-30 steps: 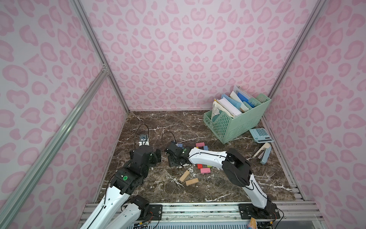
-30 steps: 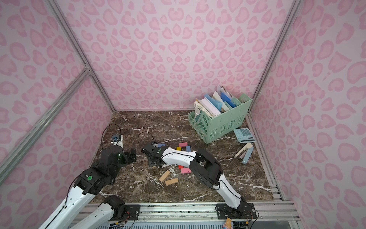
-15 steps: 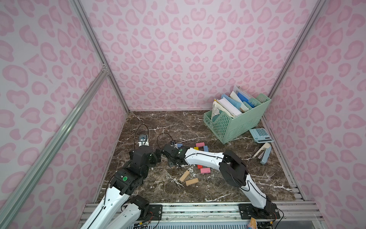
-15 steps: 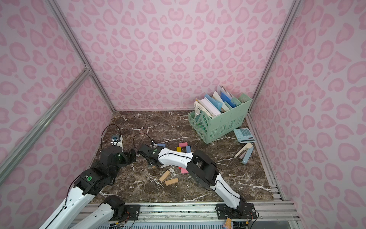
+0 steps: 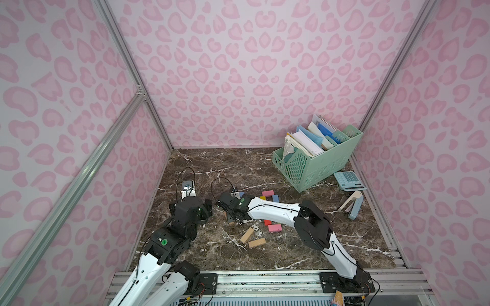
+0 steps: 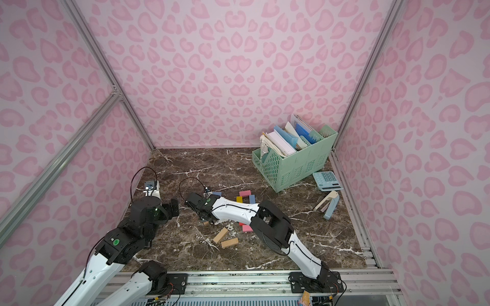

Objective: Assemble the number 8 with building blocks
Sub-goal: Assemble the building block at the center of the board.

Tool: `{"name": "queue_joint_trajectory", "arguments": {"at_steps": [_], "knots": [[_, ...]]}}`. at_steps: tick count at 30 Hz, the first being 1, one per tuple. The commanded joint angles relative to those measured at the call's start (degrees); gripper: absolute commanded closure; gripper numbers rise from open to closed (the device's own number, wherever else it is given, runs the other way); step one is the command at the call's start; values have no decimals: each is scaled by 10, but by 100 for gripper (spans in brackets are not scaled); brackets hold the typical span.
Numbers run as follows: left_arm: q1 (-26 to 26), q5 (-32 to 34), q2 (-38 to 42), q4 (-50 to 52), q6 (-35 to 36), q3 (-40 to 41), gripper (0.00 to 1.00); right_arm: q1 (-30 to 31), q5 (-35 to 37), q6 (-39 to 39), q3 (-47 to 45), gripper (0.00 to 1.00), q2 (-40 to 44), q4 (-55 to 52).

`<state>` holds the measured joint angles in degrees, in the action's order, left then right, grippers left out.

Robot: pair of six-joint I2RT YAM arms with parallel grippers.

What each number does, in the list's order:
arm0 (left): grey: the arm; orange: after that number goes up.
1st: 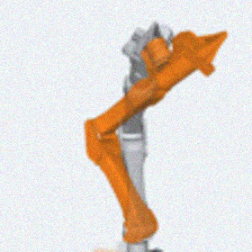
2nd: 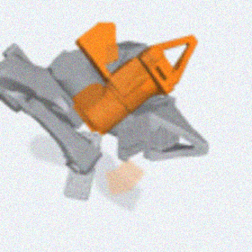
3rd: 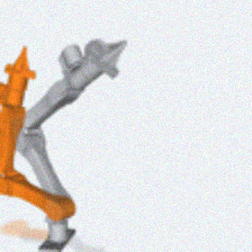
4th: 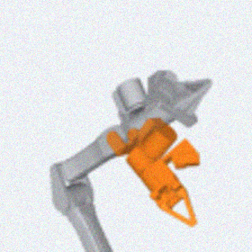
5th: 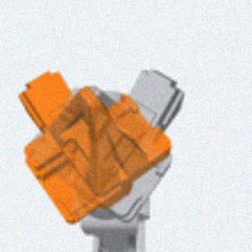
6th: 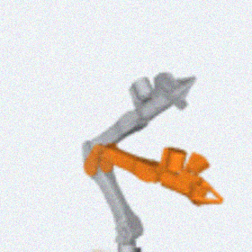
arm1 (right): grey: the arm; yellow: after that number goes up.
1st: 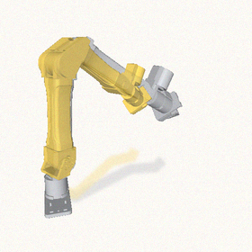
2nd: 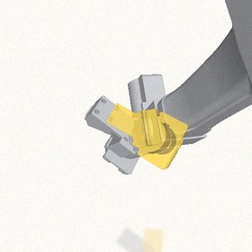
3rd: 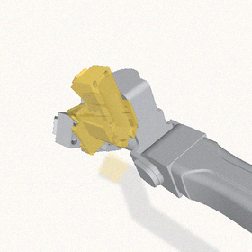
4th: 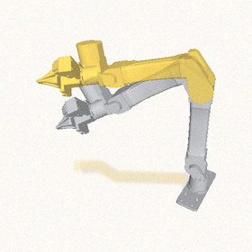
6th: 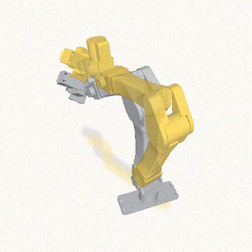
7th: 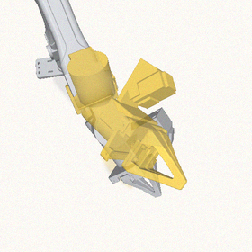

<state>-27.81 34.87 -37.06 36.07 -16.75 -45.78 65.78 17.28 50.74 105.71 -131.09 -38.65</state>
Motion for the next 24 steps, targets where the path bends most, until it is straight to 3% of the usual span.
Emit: {"name": "queue_joint_trajectory", "arguments": {"at_steps": [1,24], "knots": [[0,35,9,-3,-1,1,2,-2,5,5,2,75,1,-2],[0,37,14,-4,1,3,2,-11,7,27,9,69,-30,-1]]}}
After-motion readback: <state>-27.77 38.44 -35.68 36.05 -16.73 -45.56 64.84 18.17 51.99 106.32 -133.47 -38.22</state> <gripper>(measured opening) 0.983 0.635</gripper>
